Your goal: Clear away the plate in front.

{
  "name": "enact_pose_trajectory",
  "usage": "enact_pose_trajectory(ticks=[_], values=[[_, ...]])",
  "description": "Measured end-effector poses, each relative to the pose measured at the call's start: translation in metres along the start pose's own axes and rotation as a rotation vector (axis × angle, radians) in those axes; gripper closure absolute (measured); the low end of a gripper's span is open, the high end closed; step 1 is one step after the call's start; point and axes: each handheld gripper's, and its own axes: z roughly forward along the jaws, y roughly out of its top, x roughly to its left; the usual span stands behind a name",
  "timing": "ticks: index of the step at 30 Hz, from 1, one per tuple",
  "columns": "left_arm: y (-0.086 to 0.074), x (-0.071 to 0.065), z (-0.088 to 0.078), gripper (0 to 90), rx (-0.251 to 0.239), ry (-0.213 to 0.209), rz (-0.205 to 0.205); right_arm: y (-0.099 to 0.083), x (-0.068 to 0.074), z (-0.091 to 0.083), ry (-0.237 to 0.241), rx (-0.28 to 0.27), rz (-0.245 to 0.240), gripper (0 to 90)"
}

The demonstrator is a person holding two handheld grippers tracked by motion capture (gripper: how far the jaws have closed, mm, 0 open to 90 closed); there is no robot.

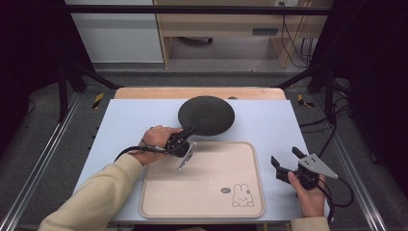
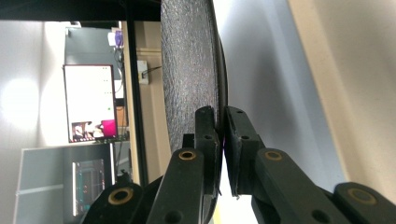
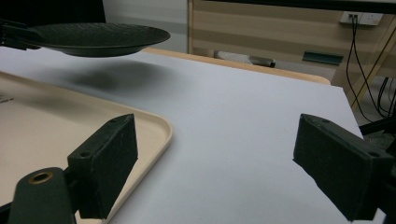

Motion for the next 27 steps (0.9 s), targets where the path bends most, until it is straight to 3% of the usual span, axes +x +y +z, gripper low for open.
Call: enact_pose_trajectory(ticks=[5, 7, 18, 21, 22, 26, 27], values=[[0.005, -0.003, -0.012, 84.0, -0.018, 0.008, 0.013, 0.0, 0.0, 0.0, -0.005, 0.001, -0.002, 13.5], [0.006, -0.005, -0.017, 83.9, -0.031, 0.01, -0.003, 0.0, 0.0, 0.001, -0.004, 0.0, -0.004, 13.6], [0.02, -0.01, -0.036, 83.8, -0.081, 0.029, 0.002, 0.0, 0.002, 0.001, -0.004, 0.009, -0.003, 13.8], [0.025, -0.015, -0.042, 83.8, -0.095, 0.029, 0.016, 0.0, 0.002, 0.001, -0.004, 0.01, -0.002, 13.8], [0.027, -0.019, -0.043, 83.8, -0.112, 0.032, -0.006, 0.0, 0.002, 0.001, -0.004, 0.011, -0.002, 13.8], [0.031, -0.022, -0.049, 83.8, -0.128, 0.032, -0.003, 0.0, 0.002, 0.002, -0.006, 0.011, -0.01, 13.9], [0.034, -0.024, -0.052, 84.0, -0.134, 0.031, 0.013, 0.0, 0.002, 0.002, -0.005, 0.013, -0.009, 13.9]])
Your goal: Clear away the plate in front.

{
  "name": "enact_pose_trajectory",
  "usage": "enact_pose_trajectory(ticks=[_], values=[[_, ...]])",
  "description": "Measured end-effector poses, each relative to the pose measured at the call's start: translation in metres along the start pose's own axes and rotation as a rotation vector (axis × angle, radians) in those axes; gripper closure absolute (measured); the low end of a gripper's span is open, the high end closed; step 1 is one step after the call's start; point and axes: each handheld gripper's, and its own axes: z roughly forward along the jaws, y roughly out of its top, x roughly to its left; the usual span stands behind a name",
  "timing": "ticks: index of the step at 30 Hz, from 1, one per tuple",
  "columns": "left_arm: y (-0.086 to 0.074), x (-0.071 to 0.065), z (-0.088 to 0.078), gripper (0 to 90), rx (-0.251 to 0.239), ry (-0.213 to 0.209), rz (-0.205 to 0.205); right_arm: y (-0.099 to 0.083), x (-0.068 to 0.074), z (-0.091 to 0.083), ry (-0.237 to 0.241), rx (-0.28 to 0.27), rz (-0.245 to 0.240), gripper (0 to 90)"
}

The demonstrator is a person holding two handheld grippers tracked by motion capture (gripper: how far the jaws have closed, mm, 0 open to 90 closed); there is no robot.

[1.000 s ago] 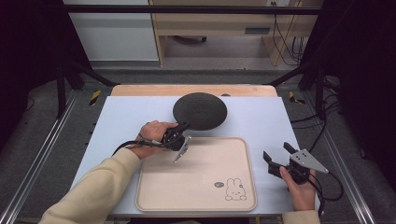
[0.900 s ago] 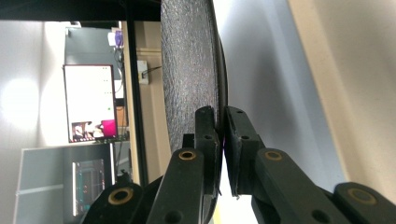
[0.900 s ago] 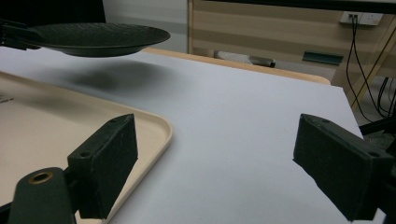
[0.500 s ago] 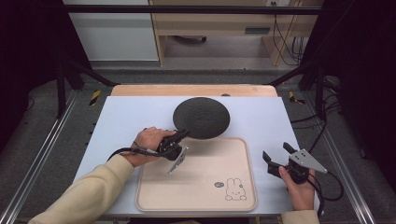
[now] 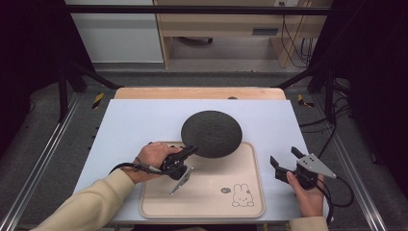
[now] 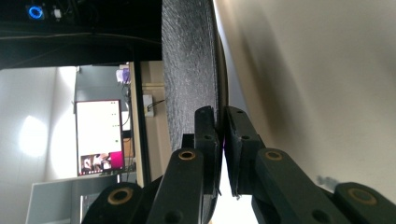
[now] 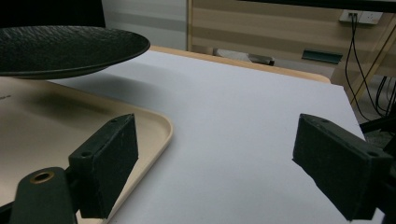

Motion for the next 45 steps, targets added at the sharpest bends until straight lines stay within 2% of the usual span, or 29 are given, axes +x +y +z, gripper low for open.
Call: enact_pose_trajectory(ticks=[2, 3, 4, 5, 16, 18, 45], values=[[0.003, -0.002, -0.002, 83.9, -0.015, -0.003, -0.006, 0.0, 0.0, 0.0, 0.001, 0.0, -0.003, 13.9], [0.005, -0.003, -0.003, 83.8, -0.011, -0.006, 0.006, 0.0, 0.001, 0.0, 0.002, -0.002, 0.001, 13.9], [0.006, -0.005, -0.003, 83.8, -0.03, -0.008, -0.012, 0.0, 0.001, 0.0, 0.005, -0.005, -0.003, 13.9], [0.006, -0.005, -0.003, 83.8, -0.03, -0.008, -0.012, 0.0, 0.002, 0.0, 0.006, -0.001, 0.0, 13.9], [0.02, -0.015, -0.01, 83.8, -0.071, -0.009, 0.024, 0.0, 0.003, 0.002, -0.002, 0.01, -0.016, 13.9], [0.022, -0.017, -0.011, 83.8, -0.083, -0.008, 0.011, 0.0, 0.003, 0.002, -0.005, 0.016, -0.02, 14.0], [0.032, -0.033, -0.026, 83.5, -0.133, -0.011, 0.053, -0.002, 0.007, 0.004, -0.02, 0.038, -0.034, 14.0]])
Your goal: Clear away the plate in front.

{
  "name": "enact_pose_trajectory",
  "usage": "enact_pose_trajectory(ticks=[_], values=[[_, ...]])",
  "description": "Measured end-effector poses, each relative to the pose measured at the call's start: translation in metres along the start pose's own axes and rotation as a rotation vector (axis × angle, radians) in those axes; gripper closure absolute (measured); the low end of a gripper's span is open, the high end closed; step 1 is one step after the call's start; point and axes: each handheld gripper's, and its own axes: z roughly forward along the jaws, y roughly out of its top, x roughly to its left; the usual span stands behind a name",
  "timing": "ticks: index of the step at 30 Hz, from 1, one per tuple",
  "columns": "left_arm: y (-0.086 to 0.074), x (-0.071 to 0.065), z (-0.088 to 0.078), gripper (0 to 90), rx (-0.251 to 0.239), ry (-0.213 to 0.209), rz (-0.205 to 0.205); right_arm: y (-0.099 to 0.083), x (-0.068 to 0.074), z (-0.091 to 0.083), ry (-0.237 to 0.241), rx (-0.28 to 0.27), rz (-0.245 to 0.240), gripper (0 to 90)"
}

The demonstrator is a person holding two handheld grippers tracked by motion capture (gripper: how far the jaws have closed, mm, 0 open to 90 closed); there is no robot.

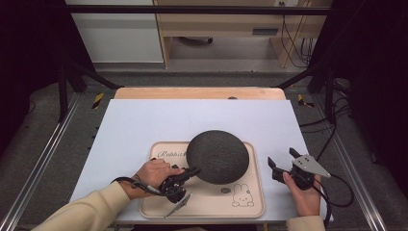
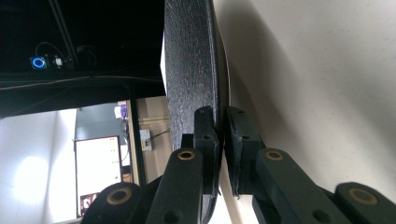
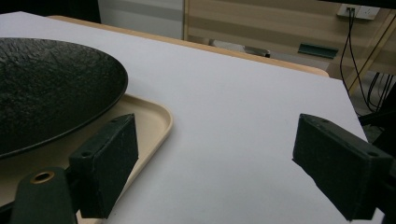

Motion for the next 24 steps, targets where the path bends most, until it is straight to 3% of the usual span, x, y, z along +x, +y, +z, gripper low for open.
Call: enact_pose_trajectory(ticks=[24], values=[[0.0064, -0.0112, 0.0008, 83.0, -0.043, -0.022, 0.029, -0.0001, 0.0007, -0.0004, -0.009, 0.005, -0.002, 13.9]])
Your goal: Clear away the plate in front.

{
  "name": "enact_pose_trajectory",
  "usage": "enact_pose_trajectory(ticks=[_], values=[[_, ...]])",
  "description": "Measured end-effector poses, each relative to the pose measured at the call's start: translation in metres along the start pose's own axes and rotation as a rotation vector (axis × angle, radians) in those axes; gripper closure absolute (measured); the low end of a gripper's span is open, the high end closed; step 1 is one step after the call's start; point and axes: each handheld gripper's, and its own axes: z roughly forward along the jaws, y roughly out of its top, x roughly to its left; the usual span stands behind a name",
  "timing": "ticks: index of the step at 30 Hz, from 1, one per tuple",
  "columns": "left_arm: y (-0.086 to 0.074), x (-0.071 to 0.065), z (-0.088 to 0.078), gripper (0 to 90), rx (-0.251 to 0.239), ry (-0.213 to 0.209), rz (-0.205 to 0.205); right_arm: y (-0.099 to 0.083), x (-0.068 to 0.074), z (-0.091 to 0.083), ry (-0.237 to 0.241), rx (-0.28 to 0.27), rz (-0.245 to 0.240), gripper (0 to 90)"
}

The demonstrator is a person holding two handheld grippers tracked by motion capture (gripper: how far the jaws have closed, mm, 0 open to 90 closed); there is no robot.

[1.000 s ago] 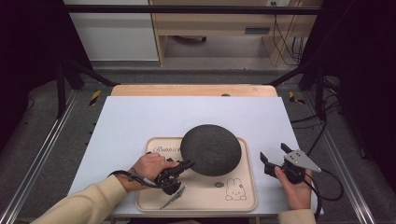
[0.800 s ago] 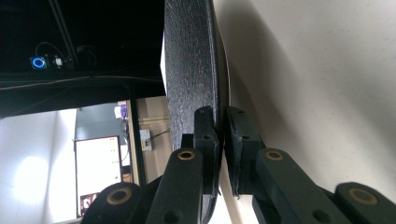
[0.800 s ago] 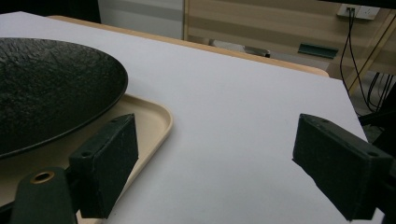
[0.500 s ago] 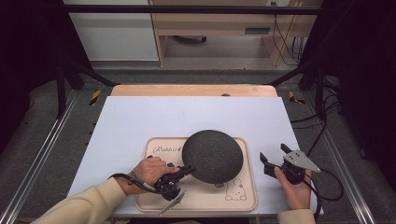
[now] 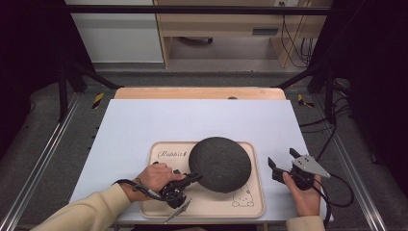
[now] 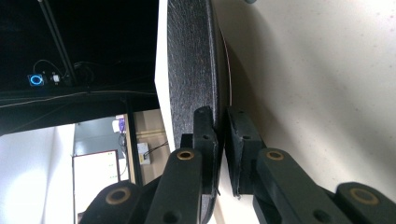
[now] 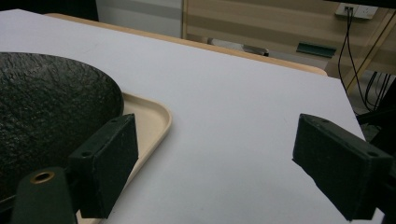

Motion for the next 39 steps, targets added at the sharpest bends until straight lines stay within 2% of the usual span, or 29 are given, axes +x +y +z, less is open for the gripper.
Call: enact_pose_trajectory(ticks=[19, 25, 39], values=[[-0.009, -0.006, 0.005, 83.3, -0.021, -0.008, -0.01, 0.0, 0.0, 0.0, 0.0, 0.002, 0.003, 14.0], [-0.011, -0.01, 0.005, 84.1, -0.02, -0.014, 0.014, 0.0, 0.0, -0.001, 0.001, -0.002, 0.009, 14.0], [-0.016, -0.013, 0.006, 85.8, -0.023, -0.037, 0.031, 0.001, 0.0, -0.001, 0.002, -0.001, 0.009, 14.0]])
